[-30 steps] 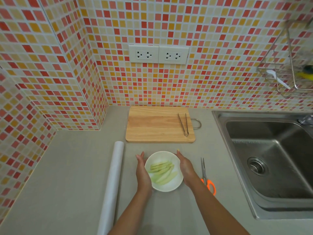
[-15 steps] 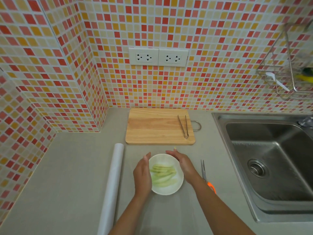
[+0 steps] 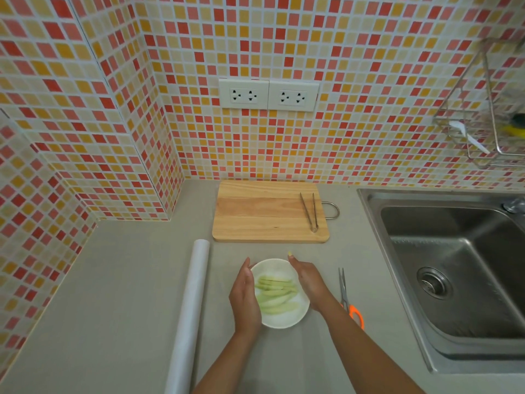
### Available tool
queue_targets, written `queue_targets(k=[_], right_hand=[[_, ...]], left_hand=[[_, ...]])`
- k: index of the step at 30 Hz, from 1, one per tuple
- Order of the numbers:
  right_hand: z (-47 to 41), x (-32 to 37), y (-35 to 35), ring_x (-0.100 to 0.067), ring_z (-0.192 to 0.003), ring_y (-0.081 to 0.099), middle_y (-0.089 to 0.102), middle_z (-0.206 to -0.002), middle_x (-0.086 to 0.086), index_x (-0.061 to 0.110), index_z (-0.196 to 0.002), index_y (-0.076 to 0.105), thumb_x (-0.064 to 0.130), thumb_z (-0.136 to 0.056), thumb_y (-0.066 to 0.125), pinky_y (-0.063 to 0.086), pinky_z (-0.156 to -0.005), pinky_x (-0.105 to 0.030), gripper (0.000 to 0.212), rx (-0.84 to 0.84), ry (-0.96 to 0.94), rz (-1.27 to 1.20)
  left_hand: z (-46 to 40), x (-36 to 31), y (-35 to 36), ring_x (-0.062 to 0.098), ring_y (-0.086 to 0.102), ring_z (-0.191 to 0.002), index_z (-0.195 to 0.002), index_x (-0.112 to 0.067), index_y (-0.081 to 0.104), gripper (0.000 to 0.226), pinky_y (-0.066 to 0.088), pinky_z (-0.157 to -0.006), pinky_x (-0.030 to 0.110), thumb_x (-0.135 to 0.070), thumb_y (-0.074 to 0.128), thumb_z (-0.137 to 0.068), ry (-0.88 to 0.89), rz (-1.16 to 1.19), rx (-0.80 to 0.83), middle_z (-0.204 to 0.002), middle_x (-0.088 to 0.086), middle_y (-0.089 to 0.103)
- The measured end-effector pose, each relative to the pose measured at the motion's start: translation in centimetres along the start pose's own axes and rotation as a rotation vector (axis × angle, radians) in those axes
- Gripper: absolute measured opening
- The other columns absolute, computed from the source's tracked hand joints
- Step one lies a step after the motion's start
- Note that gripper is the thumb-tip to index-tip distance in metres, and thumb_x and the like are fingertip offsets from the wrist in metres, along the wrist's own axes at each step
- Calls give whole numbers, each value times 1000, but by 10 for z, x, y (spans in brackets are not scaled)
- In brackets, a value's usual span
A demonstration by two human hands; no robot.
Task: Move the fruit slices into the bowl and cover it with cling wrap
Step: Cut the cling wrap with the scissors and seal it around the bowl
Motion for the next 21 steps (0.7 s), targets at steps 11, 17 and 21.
queue_targets(k=[11,17,21], right_hand=[[6,-7,-3,-29,-79,70,71,-83,-16,-1,-88,71,46,-94,50,55,-72,-36,52,-36,15,-77],[6,-17,-9,-30,-81,68,70,-84,-18,3,-82,70,43,-94,51,54,-77,-42,46,-159,23,-173],[8,-28,-15,-27,-81,64,65,-84,-14,4,-84,66,41,-96,48,52,-79,-42,43,-254,44,-211]], left_hand=[[-9,26,-1,11,41,-138,-143,-26,45,59,29,-119,42,-57,43,-94,-272,133,-72,-150,-8,44],[-19,3,3,12,49,-121,-131,-29,47,40,35,-97,25,-45,23,-103,-227,-21,-50,-127,-6,56],[-27,-7,-6,25,61,-109,-127,-16,58,53,43,-94,34,-48,24,-102,-127,-127,-153,-112,10,67]])
Point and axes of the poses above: each hand's wrist, its own z-axis away from the middle knuckle, its own y-axis out of the palm, x = y × z, the point moved 7 cm from there along -z, towards the middle knuckle
